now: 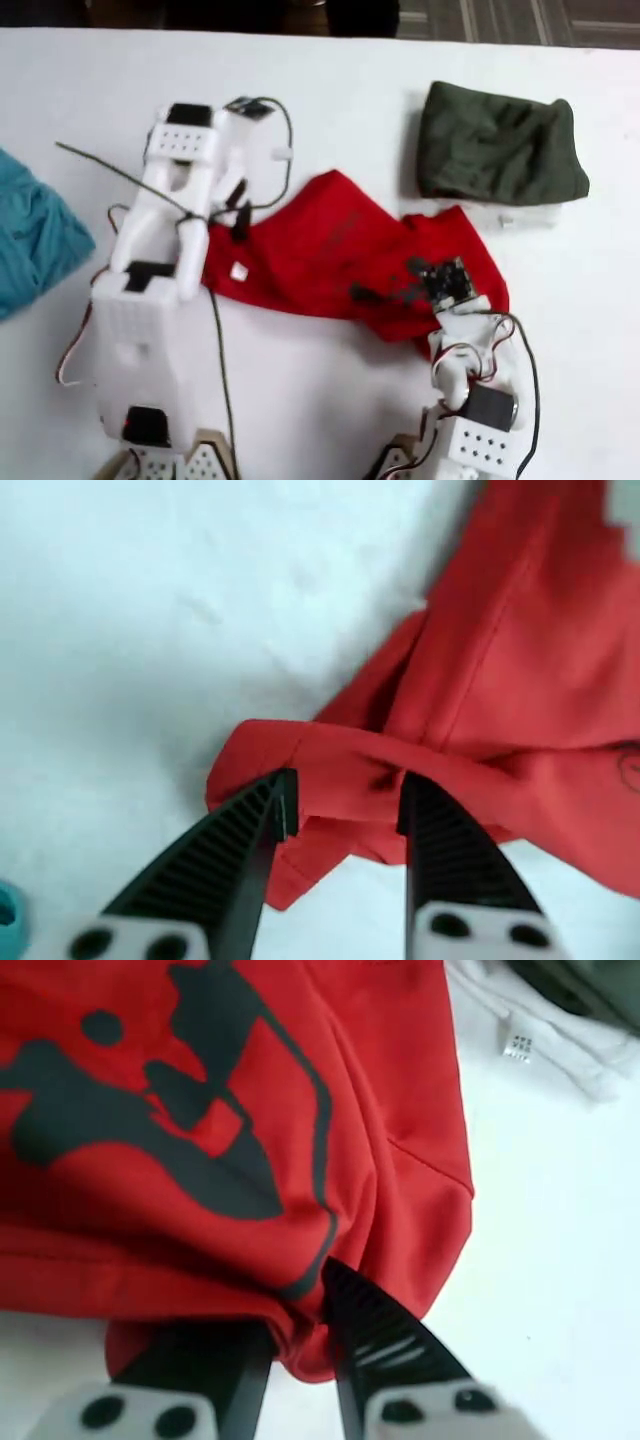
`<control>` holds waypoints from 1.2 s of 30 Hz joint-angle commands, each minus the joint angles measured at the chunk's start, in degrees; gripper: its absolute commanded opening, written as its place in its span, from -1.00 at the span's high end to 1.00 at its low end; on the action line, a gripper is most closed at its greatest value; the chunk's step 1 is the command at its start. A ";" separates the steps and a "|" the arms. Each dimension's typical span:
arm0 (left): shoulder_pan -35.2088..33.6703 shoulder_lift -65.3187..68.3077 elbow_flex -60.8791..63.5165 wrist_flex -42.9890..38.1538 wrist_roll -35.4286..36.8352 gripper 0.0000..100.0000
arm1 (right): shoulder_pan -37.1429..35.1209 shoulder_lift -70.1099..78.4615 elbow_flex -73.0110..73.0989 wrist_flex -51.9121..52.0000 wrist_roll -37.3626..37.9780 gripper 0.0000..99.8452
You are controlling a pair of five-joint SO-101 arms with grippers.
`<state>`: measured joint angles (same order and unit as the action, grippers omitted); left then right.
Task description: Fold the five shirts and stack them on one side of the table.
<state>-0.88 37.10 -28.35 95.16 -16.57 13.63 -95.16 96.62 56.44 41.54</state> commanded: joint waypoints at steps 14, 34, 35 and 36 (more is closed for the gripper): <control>0.09 8.44 -15.60 1.14 1.49 0.62 | 2.42 0.92 -2.99 -13.05 -8.62 0.97; 3.69 -18.02 8.13 6.51 -8.44 0.62 | 0.22 58.15 -48.88 -17.80 -9.49 0.96; 3.78 -19.08 11.12 5.45 -10.55 0.62 | 0.22 61.23 -51.25 -17.80 -9.49 0.96; 3.78 -19.69 13.67 4.40 -12.31 0.62 | 0.04 64.13 -53.19 -17.71 -9.49 0.96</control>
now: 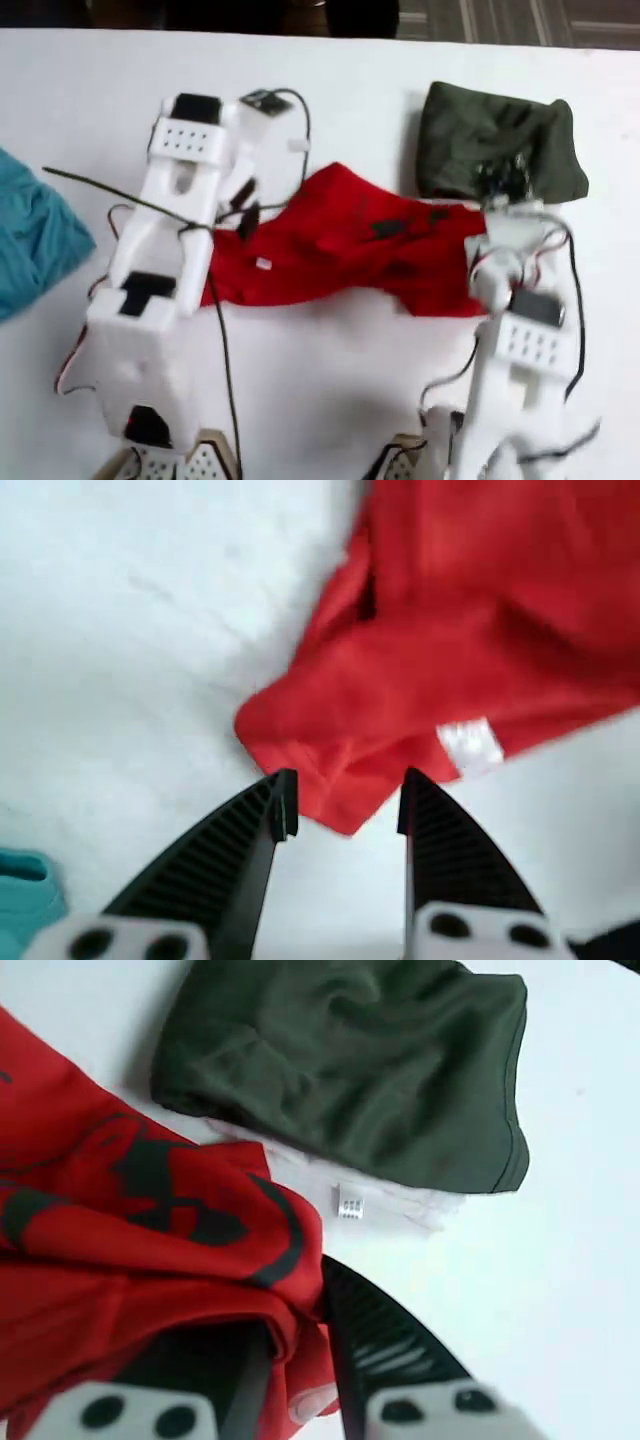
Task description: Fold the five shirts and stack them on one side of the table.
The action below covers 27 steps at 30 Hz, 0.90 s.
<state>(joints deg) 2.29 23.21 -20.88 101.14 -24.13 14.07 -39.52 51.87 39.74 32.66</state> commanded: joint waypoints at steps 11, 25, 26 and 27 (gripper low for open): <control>0.79 -5.98 14.37 -14.86 -7.30 0.62 | -0.66 22.90 -18.99 0.92 -0.70 0.96; 0.26 0.79 13.85 -26.46 -4.40 0.62 | -0.66 23.34 -19.34 2.42 -0.70 0.96; 0.26 1.49 13.85 -26.29 -4.40 0.62 | -0.66 23.25 -19.34 2.51 -0.70 0.96; 0.26 2.11 13.85 -26.20 -4.40 0.62 | -0.66 23.34 -19.43 2.51 -0.62 0.96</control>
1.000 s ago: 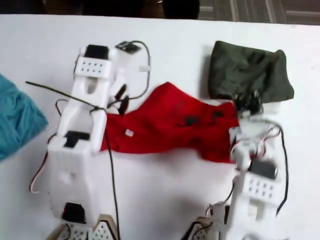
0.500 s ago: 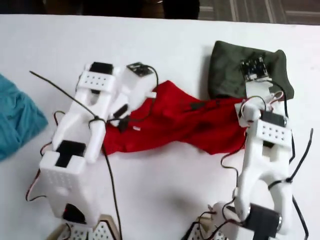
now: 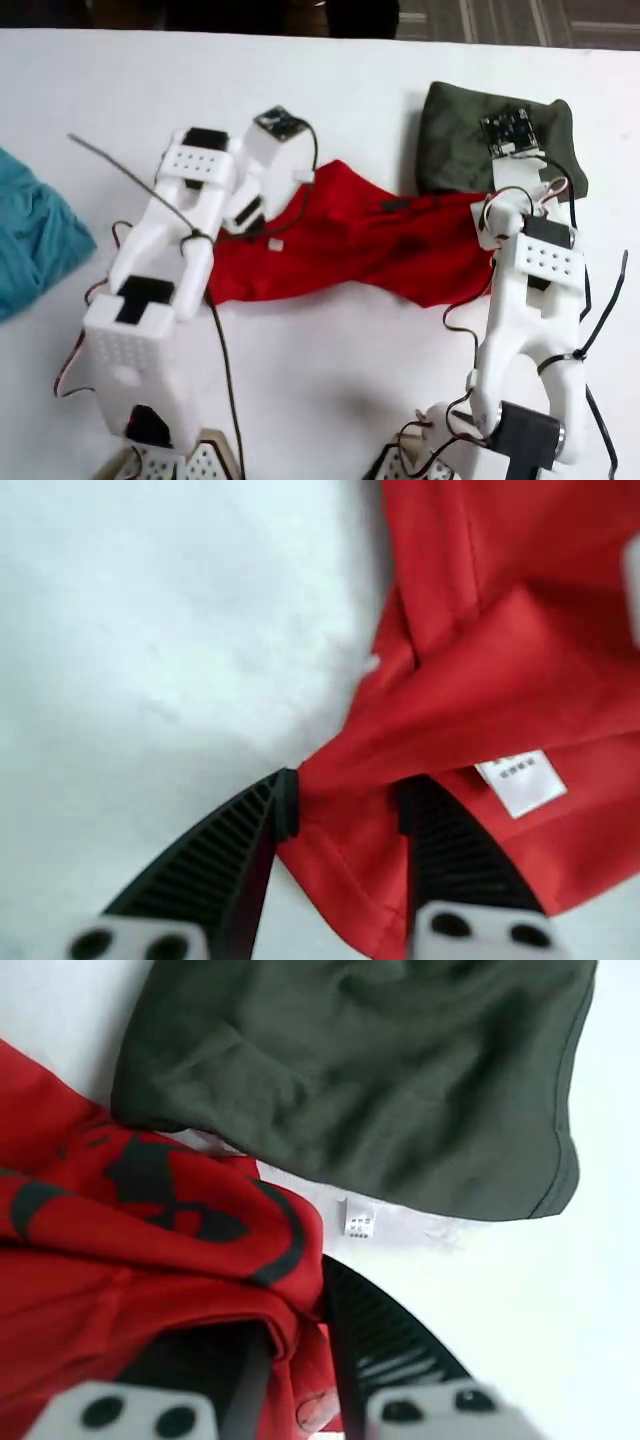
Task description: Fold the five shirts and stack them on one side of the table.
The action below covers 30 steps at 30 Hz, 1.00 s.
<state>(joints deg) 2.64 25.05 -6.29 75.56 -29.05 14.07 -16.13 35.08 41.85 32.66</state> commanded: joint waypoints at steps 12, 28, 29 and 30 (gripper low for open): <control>-1.67 1.23 -0.31 -0.44 -3.87 0.66 | -0.31 0.22 -2.55 0.40 -0.62 0.96; 0.00 -4.75 -7.60 15.74 -3.78 0.87 | -0.57 0.31 -2.55 0.13 -0.62 0.96; -0.18 -4.84 -7.69 16.79 -3.87 0.83 | -0.57 0.31 -2.55 0.13 -0.62 0.96; -0.88 -4.84 -7.43 17.14 -3.96 0.79 | -0.57 0.31 -2.55 0.13 -0.62 0.96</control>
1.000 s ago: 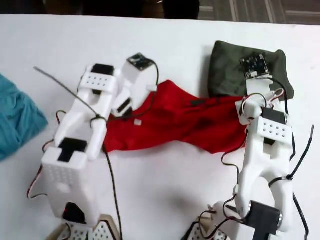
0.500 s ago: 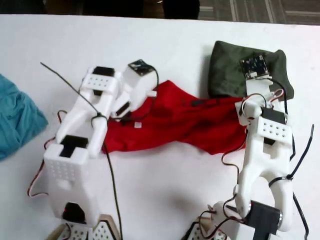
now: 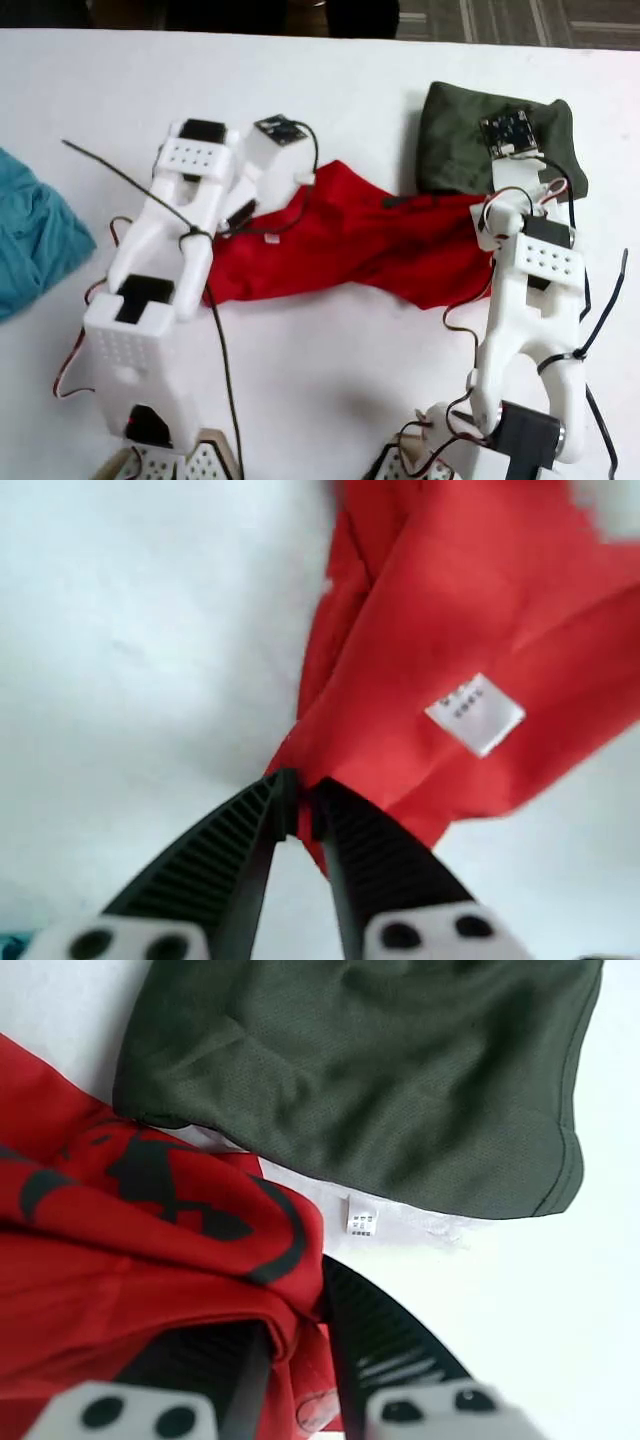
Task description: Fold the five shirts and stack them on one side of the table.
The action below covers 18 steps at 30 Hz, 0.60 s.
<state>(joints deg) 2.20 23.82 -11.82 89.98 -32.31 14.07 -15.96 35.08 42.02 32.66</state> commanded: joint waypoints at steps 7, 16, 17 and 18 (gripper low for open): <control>-7.12 -3.34 -1.89 -5.54 -2.46 0.63 | -0.57 0.13 -2.55 -0.04 -0.62 0.96; -7.03 8.70 -6.99 -7.82 -4.13 0.64 | -0.57 0.13 -2.55 -0.13 -0.53 0.96; -6.95 10.20 -8.48 -7.56 -4.13 0.64 | -0.57 0.13 -2.55 -0.13 -0.44 0.96; -6.77 11.52 -9.98 -7.38 -3.78 0.64 | -0.57 0.13 -2.55 -0.13 -0.35 0.96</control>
<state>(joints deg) -4.48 33.85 -16.92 82.68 -36.26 14.07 -15.96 35.08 42.02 32.66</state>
